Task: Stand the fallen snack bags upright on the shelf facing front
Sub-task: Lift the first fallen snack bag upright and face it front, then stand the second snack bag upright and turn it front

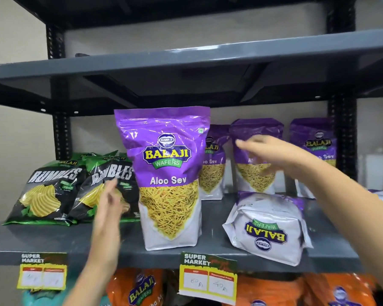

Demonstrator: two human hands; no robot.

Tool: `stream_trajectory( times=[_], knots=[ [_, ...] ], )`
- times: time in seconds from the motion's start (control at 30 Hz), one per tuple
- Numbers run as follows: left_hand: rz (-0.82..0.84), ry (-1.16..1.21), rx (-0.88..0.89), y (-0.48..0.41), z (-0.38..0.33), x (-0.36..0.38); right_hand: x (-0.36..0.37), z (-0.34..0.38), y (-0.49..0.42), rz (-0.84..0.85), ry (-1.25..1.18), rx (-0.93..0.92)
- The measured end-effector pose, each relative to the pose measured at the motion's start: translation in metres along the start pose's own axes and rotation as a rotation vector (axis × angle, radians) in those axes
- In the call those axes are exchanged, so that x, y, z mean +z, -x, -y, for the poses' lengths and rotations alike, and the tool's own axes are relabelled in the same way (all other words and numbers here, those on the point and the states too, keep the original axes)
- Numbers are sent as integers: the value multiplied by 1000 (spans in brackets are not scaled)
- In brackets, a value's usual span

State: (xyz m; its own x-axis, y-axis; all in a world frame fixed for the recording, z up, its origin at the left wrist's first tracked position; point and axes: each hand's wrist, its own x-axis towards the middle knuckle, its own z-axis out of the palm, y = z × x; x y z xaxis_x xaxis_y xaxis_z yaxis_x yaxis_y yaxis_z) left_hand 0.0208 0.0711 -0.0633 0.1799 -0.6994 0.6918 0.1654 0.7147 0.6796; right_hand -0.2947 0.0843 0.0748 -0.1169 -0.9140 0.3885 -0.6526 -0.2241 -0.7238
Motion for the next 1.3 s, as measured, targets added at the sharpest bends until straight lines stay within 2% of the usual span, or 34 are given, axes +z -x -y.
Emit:
stream_trajectory(
  times=[0.03, 0.07, 0.1, 0.13, 0.2, 0.23, 0.33, 0.4, 0.47, 0.57, 0.63, 0.77, 0.87, 1.03, 1.17, 1.3],
  knots=[
    [-137, 8, 213, 13, -1, 5, -12, -17, 6, -16, 145, 23],
    [-194, 39, 347, 27, -5, 15, -21, -33, 12, -22, 303, 60],
    [-138, 51, 428, 39, -7, 27, -28, -50, 16, -18, 454, 110],
    [-4, 19, 497, 48, -8, 45, -32, -64, 20, -5, 570, 167],
    [238, -179, 538, 57, -8, 88, -35, -81, 27, 40, 658, 290],
    [289, -277, 460, 54, -9, 109, -33, -84, 30, 79, 645, 355],
    [392, -374, 7, 26, -9, 167, -25, -93, 39, 168, 458, 507],
    [543, -396, -379, 1, -5, 193, -22, -102, 43, 120, 277, 508],
    [683, -347, -675, -15, 1, 208, -17, -110, 45, 45, 116, 487],
    [749, -376, -822, -20, 13, 216, -7, -120, 50, -20, -38, 459],
    [704, -362, -775, -22, 19, 219, -4, -125, 50, -55, -128, 431],
    [534, -235, -562, -19, 30, 221, -5, -120, 42, -151, -280, 308],
    [433, -174, -371, -19, 34, 221, -8, -114, 27, -272, -227, 136],
    [317, -407, -37, -24, 38, 221, -9, -100, 5, -331, -172, -10],
    [334, -522, 199, -29, 53, 218, -4, -97, -10, -326, -218, -104],
    [271, -656, 275, -26, 60, 218, 6, -109, -14, -326, -321, -155]
  ],
)
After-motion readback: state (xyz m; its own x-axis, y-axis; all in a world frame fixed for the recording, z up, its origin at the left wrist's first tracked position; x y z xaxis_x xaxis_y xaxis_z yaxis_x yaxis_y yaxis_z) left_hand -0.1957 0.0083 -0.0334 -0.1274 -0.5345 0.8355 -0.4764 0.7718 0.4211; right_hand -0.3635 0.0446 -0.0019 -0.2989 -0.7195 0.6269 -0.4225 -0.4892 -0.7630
